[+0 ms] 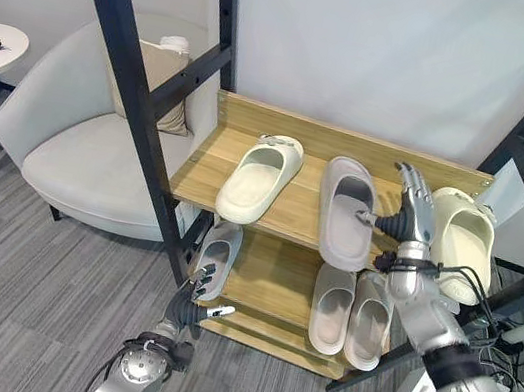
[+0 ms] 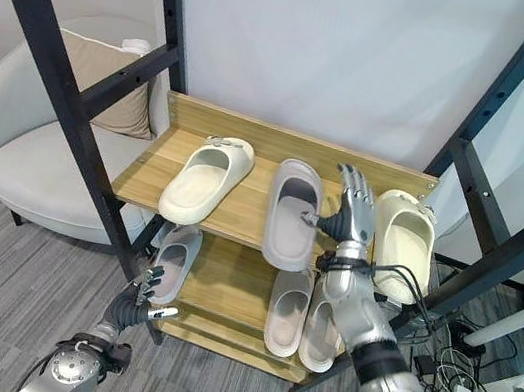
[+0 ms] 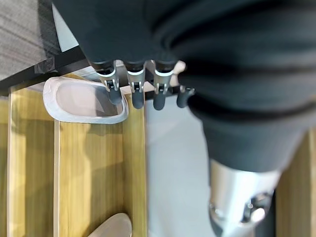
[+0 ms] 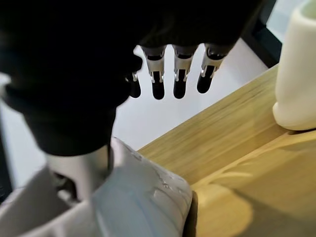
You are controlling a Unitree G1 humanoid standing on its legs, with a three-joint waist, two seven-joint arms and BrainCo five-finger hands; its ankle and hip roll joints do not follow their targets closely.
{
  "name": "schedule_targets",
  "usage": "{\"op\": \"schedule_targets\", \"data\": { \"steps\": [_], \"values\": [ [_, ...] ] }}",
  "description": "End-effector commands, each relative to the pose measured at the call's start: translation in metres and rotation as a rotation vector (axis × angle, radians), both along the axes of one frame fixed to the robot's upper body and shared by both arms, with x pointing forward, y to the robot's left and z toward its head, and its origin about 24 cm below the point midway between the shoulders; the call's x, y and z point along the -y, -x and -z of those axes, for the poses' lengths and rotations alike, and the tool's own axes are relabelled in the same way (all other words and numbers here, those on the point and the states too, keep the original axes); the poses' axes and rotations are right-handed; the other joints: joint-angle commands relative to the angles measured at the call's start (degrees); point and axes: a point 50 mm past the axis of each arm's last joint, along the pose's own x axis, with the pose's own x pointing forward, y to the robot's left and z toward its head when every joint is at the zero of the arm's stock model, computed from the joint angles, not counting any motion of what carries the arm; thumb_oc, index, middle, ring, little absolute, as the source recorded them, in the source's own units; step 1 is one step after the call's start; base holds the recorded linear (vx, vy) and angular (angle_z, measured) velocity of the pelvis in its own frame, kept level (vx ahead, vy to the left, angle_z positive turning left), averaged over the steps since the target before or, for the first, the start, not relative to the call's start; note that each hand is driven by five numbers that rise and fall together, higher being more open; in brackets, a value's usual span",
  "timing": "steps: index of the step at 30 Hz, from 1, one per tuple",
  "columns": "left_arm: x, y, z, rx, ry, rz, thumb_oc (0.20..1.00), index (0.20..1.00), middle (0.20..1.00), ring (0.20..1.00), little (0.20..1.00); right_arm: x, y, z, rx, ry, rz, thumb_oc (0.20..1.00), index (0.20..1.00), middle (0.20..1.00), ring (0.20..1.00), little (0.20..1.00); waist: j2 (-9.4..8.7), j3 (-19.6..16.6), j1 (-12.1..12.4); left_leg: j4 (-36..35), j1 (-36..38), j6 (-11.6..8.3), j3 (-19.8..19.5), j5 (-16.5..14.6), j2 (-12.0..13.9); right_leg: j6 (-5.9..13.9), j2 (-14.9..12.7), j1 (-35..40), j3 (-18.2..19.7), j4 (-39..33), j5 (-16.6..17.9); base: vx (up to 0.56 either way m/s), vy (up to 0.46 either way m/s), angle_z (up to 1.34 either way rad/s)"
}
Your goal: Arrange the slippers neatly on the shoe rack.
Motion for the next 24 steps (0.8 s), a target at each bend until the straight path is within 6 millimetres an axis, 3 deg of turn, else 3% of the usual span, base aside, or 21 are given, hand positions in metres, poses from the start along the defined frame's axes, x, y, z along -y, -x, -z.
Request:
{"op": "schedule_targets", "data": {
  "steps": [1,6,12,13,16,17,18,19,23,24],
  "values": [
    [0.001,-0.014,-0.014,0.082,0.048,-0.002,1.000,1.000,1.000,1.000,1.000,0.003,-0.016,-0.013,-0.023,-0.045,0.000,0.200,0.200,0.200,0.200,0.200,-0.55,1.1,2.8,0.0,4.4,1.85,0.1,-10.8,-1.7,1.05,0.2,4.4,-0.4,0.1,-10.1,0.00,0.000,0.00],
    [0.002,-0.008,-0.008,0.044,0.064,-0.006,1.000,1.000,1.000,1.000,1.000,-0.001,-0.021,-0.017,-0.044,-0.131,-0.025,0.200,0.200,0.200,0.200,0.200,-0.51,1.0,2.6,0.0,4.5,1.79,0.1,-10.8,-1.7,0.92,0.2,4.5,-0.1,0.1,-10.1,0.00,0.000,0.00],
    [-0.002,-0.008,-0.006,0.028,0.068,-0.048,1.000,1.000,1.000,1.000,1.000,-0.003,-0.012,-0.017,-0.019,-0.319,-0.063,0.200,0.200,0.200,0.200,0.200,-0.20,0.6,1.5,0.0,4.4,1.74,0.3,-10.6,-1.8,0.84,0.3,4.4,0.0,0.1,-10.0,-0.01,-0.003,-0.01],
    [-0.006,-0.011,-0.008,0.034,0.063,-0.076,1.000,1.000,1.000,1.000,1.000,-0.007,0.001,-0.030,0.082,-0.421,-0.113,0.200,0.200,0.200,0.200,0.200,0.17,0.6,0.8,0.0,4.4,1.77,0.4,-10.6,-1.7,0.73,0.3,4.2,0.3,0.1,-10.0,0.00,0.000,0.00],
    [-0.009,-0.012,-0.009,0.040,0.059,-0.096,1.000,1.000,1.000,1.000,1.000,-0.006,0.012,-0.043,0.169,-0.472,-0.142,0.200,0.200,0.200,0.200,0.200,0.48,0.7,0.4,0.0,4.7,1.72,0.5,-10.9,-1.6,0.67,0.4,4.4,0.6,0.1,-10.2,0.00,-0.010,-0.01],
    [-0.011,-0.012,-0.010,0.048,0.052,-0.118,1.000,1.000,1.000,1.000,1.000,-0.003,0.034,-0.068,0.333,-0.515,-0.203,0.200,0.200,0.200,0.200,0.200,0.69,0.6,-0.5,0.0,4.6,1.81,0.5,-10.6,-1.6,0.59,0.4,4.2,0.7,0.1,-10.2,0.00,-0.023,-0.05],
    [-0.011,-0.012,-0.010,0.048,0.051,-0.118,1.000,1.000,1.000,1.000,1.000,-0.003,0.034,-0.068,0.333,-0.515,-0.203,0.200,0.200,0.200,0.200,0.200,0.69,0.6,-0.5,0.0,4.6,1.81,0.5,-10.6,-1.6,0.59,0.4,4.2,0.7,0.1,-10.2,-0.02,-0.050,0.00],
    [-0.013,-0.011,-0.011,0.056,0.046,-0.123,1.000,1.000,1.000,1.000,1.000,-0.008,0.054,-0.097,0.485,-0.543,-0.313,0.200,0.200,0.200,0.200,0.200,0.86,0.6,-1.3,0.0,4.6,1.73,0.7,-10.6,-1.6,0.53,0.4,4.2,0.8,0.1,-10.3,-0.01,-0.043,0.01],
    [-0.012,-0.009,-0.010,0.046,0.043,-0.108,1.000,1.000,1.000,1.000,1.000,-0.047,0.085,-0.129,0.556,-0.678,-0.708,0.200,0.200,0.200,0.200,0.200,0.86,0.5,-2.0,0.0,4.5,1.47,1.5,-10.5,-1.2,0.38,0.4,4.0,1.0,0.1,-10.3,-0.02,-0.045,-0.04],
    [-0.012,-0.009,-0.010,0.046,0.043,-0.108,1.000,1.000,1.000,1.000,1.000,-0.047,0.085,-0.129,0.556,-0.678,-0.708,0.200,0.200,0.200,0.200,0.200,0.86,0.5,-2.0,0.0,4.5,1.47,1.5,-10.5,-1.2,0.38,0.4,4.0,1.0,0.1,-10.3,-0.03,-0.043,-0.05]
  ]
}}
